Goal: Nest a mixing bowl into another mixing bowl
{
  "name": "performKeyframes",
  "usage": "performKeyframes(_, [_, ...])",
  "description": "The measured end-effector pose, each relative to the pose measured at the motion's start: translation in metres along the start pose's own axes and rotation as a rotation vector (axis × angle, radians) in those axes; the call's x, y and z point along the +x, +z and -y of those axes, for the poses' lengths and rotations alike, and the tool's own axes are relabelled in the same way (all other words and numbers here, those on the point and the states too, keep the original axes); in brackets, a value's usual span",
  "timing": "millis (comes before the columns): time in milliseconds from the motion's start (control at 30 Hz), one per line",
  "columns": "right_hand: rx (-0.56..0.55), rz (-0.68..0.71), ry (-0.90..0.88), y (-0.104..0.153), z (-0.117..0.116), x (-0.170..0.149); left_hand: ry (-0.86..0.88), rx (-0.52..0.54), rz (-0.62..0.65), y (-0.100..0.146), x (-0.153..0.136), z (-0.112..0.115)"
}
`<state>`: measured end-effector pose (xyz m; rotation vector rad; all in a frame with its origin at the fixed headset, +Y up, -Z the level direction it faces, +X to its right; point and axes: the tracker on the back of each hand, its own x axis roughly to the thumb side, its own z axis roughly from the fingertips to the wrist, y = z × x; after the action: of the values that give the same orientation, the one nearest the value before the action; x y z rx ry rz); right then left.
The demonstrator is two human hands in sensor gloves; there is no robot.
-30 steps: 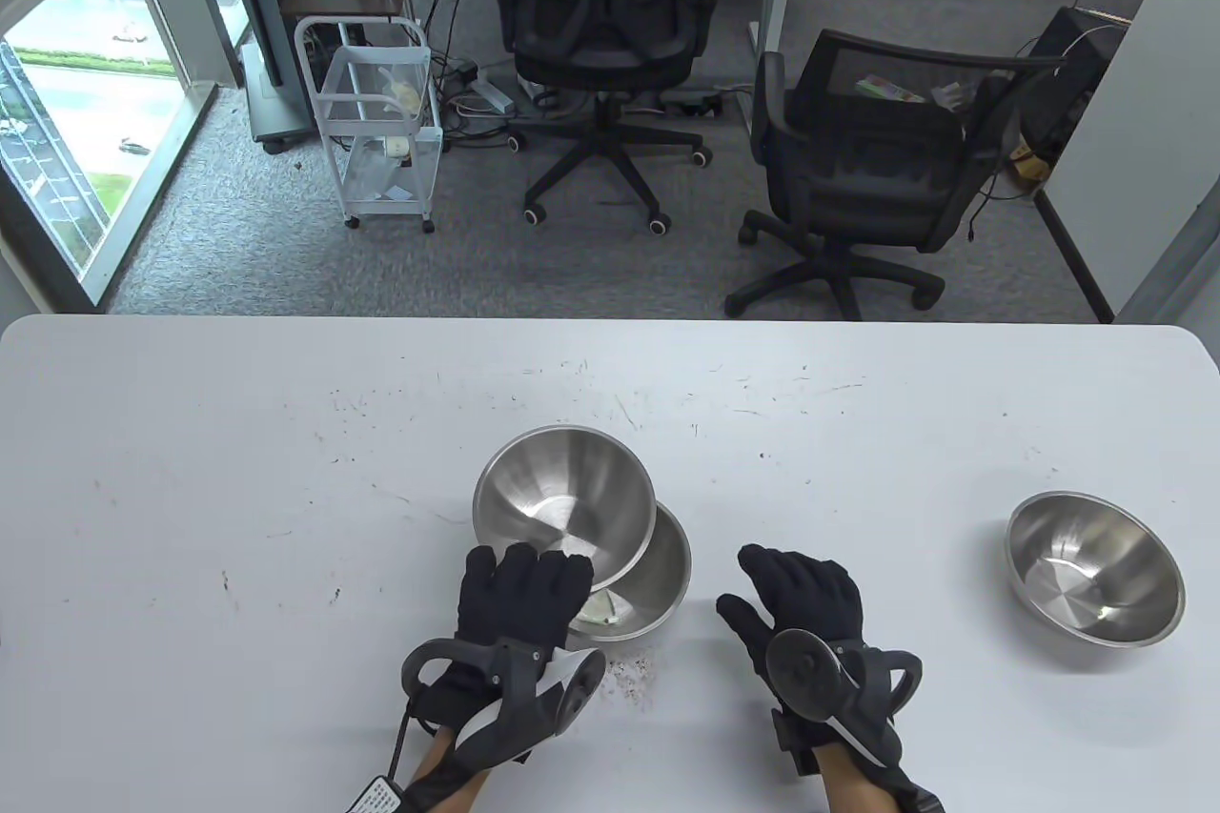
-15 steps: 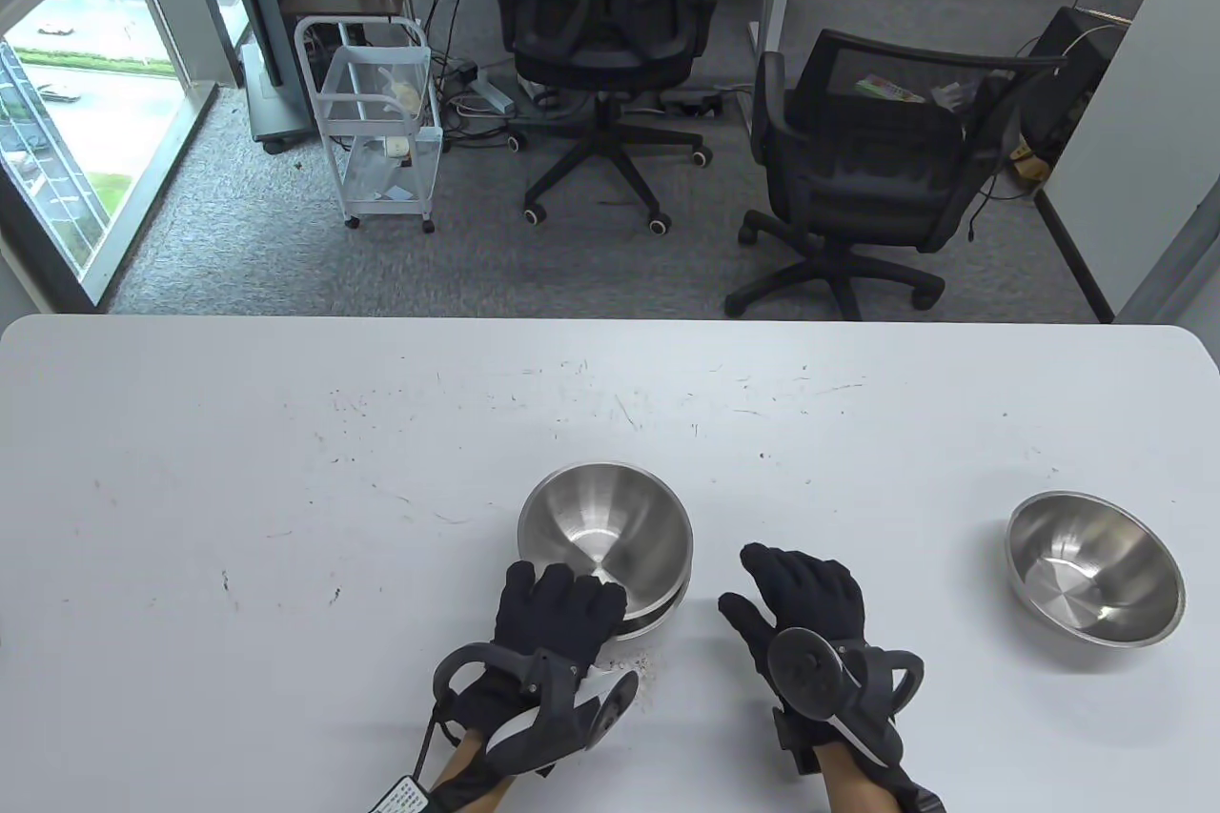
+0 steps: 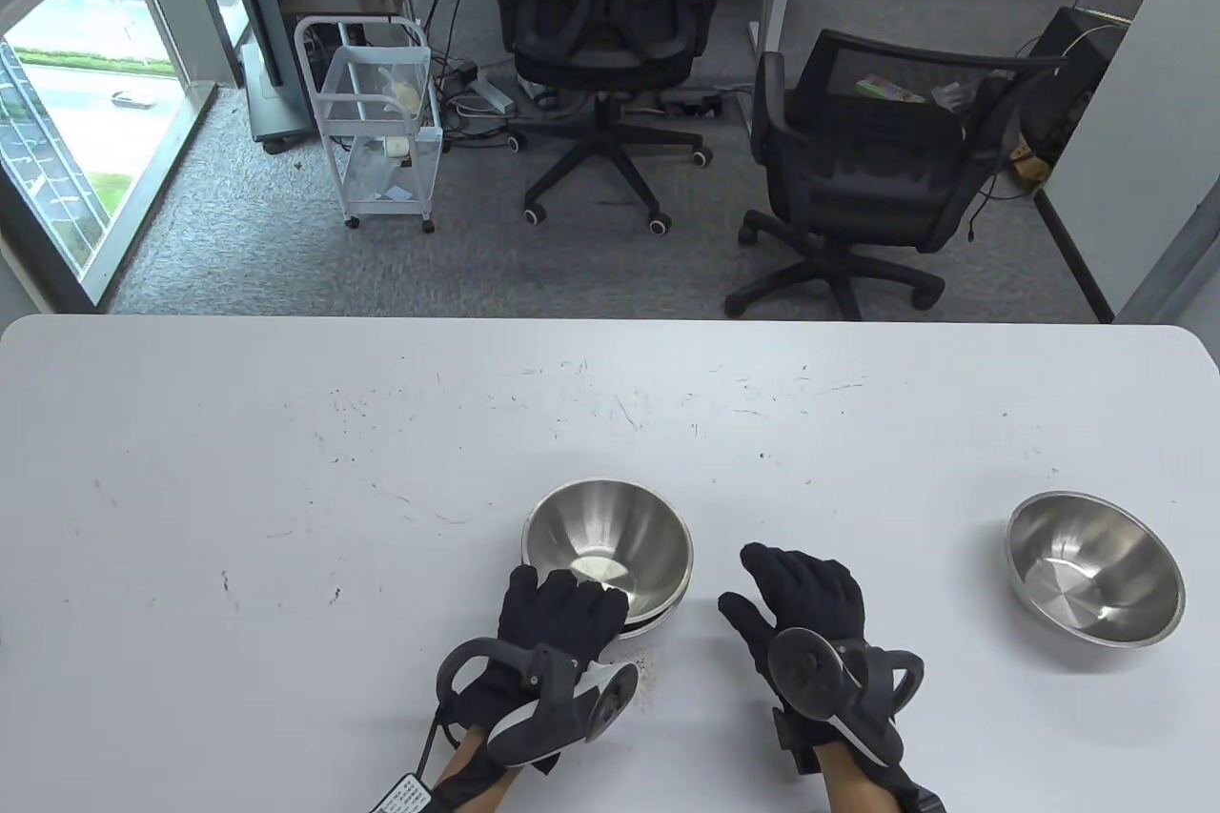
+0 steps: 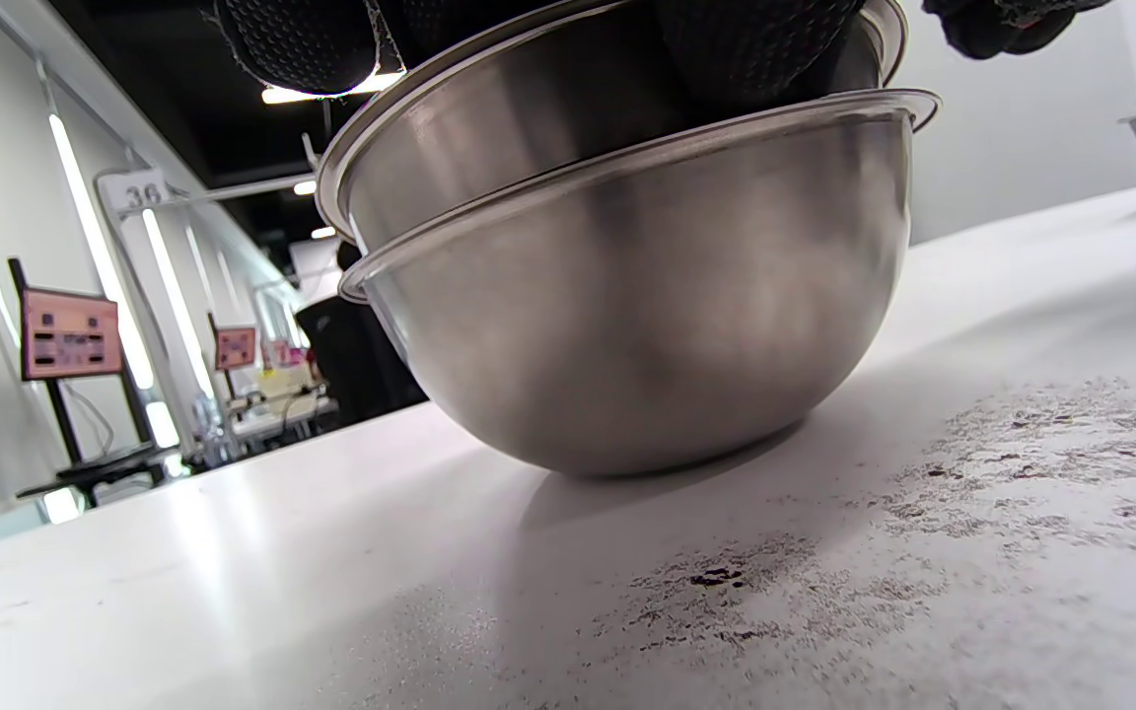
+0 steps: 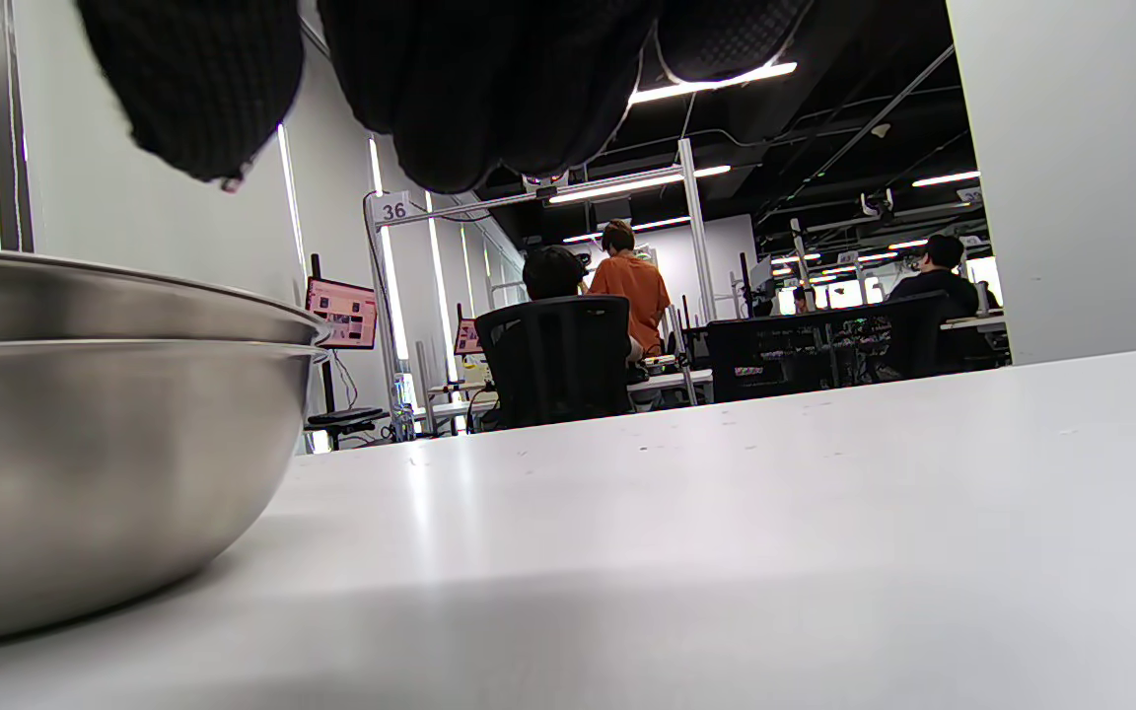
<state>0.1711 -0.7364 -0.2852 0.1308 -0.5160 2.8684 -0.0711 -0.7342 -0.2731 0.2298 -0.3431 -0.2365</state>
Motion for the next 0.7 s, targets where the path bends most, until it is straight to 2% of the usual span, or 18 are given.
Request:
performKeyframes(267, [0.008, -0.001, -0.002, -0.0002, -0.0004, 0.0001, 0.054, -0.073, 0.029, -0.0018, -0.0037, 0.0003])
performKeyframes(367, [0.011, -0.002, -0.001, -0.0003, -0.0006, -0.0001, 0.118, -0.065, 0.033, -0.0019, -0.0059, 0.0041])
performKeyframes(700, [0.018, -0.005, -0.004, -0.0007, -0.0009, -0.0003, 0.099, -0.109, 0.075, -0.0022, -0.0033, 0.0091])
